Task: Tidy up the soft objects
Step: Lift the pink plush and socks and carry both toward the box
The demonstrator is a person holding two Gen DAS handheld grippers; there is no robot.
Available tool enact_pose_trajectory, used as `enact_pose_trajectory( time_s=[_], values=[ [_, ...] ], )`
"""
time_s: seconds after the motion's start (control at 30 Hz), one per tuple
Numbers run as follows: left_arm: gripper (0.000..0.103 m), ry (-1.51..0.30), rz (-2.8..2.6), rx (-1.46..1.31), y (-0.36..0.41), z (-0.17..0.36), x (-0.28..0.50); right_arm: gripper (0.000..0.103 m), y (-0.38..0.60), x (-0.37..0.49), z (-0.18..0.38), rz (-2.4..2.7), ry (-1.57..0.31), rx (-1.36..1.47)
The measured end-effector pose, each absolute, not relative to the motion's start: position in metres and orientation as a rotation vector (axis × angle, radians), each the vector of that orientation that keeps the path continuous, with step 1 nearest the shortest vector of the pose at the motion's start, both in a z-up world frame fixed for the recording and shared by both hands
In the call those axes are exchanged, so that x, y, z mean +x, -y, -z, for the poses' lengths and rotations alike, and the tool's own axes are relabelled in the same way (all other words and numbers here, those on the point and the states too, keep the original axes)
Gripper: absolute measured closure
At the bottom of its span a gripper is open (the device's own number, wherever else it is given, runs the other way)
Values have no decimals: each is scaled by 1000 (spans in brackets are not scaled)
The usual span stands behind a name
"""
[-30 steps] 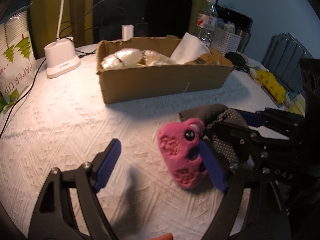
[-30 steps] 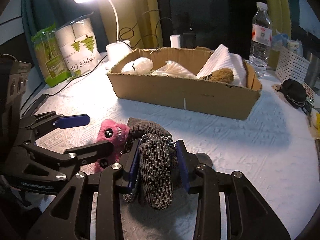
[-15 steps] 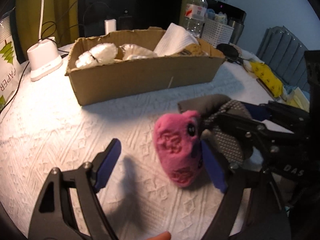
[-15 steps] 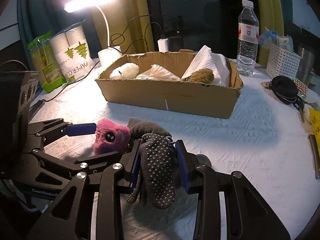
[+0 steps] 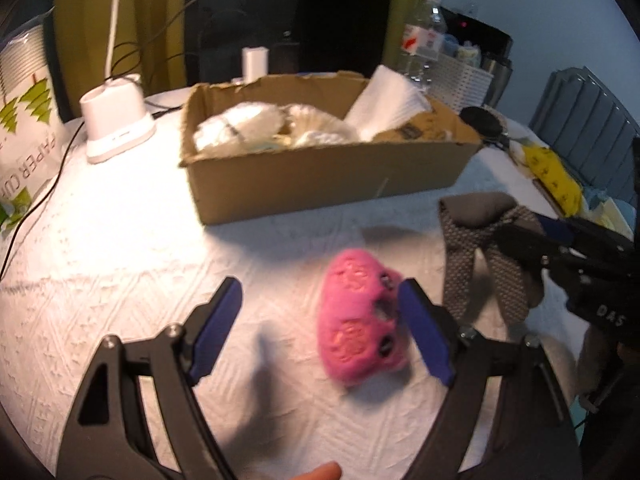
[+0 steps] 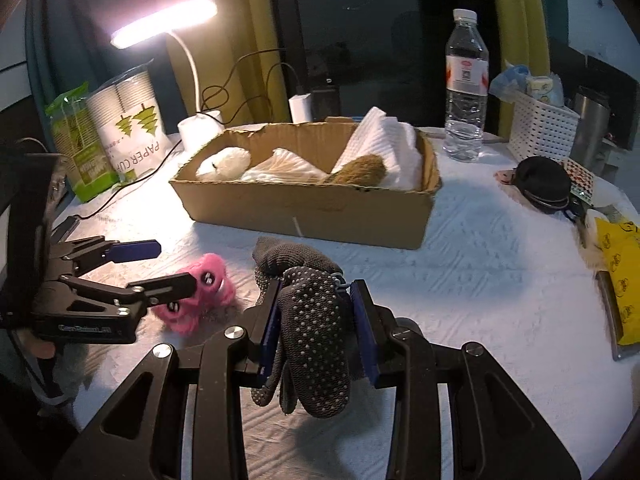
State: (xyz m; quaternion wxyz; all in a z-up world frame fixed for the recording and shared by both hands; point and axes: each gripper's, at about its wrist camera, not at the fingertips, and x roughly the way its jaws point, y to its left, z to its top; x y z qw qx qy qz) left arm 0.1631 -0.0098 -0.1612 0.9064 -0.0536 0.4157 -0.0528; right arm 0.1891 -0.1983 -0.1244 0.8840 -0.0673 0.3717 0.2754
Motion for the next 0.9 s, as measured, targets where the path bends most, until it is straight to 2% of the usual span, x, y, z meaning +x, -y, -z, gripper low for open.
enact_pose_trajectory(
  time_s=[0.33, 0.4, 0.5, 0.9],
  values=[
    [25, -905, 150, -29, 34, 175, 172, 67, 206, 191, 126, -556, -781, -122],
    [42, -919, 151, -18, 35, 179, 172, 67, 208, 191, 126, -552, -779, -117],
    [57, -920, 153, 10, 38, 182, 171, 67, 209, 192, 125, -549, -777, -113],
    [59, -850, 174, -12, 33, 156, 164, 67, 208, 194, 108, -547, -741, -115]
  ],
)
